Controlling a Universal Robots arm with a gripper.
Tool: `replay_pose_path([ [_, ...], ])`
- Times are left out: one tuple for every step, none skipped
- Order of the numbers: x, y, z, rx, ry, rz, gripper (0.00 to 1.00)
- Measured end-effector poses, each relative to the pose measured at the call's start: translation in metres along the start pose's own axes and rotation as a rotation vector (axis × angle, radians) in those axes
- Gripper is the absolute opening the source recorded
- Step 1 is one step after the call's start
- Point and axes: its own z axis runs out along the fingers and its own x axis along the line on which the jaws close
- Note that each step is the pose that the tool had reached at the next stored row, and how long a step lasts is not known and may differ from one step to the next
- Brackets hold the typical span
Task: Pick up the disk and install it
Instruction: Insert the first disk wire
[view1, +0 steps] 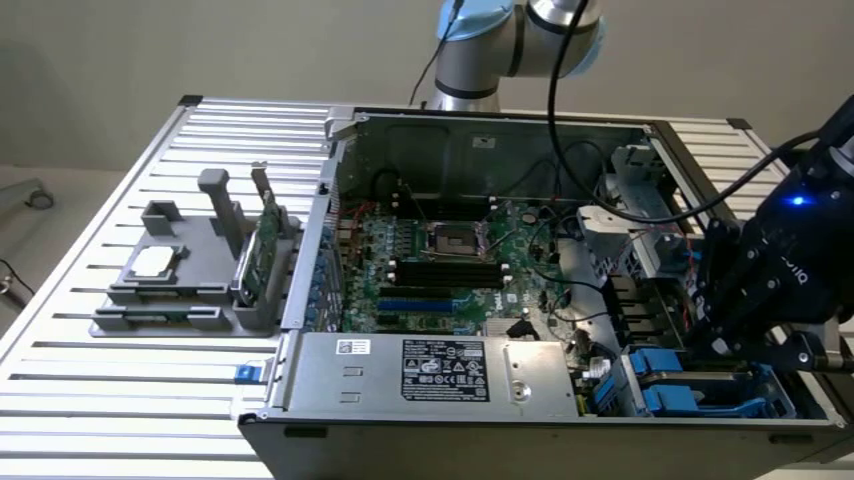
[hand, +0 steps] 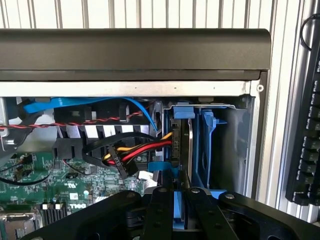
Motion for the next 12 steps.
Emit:
replay_pose_path([
  [-0.0001,0.0003,0.0003,0.0006,0.0004,0.0,0.16],
  [-0.0001,0.0006,0.0006,0.001,0.0006,0.0,0.16],
  [-0.0002,0.0008,0.0009,0.0014,0.0008,0.0,0.16],
  [-0.0003,0.0009,0.0011,0.0017,0.0009,0.0,0.16],
  [-0.0003,0.0011,0.0013,0.002,0.0008,0.0,0.16],
  [-0.0003,0.0013,0.0017,0.0022,0.0011,0.0,0.16],
  [-0.0004,0.0015,0.0021,0.0026,0.0014,0.0,0.16],
  [-0.0004,0.0017,0.0024,0.0029,0.0014,0.0,0.16],
  [-0.0005,0.002,0.0027,0.0033,0.0016,0.0,0.16],
  [-0.0005,0.0023,0.0029,0.0036,0.0018,0.0,0.16],
  [-0.0005,0.0025,0.0031,0.0041,0.002,0.0,0.16],
  [-0.0006,0.0029,0.0033,0.0046,0.0024,0.0,0.16],
])
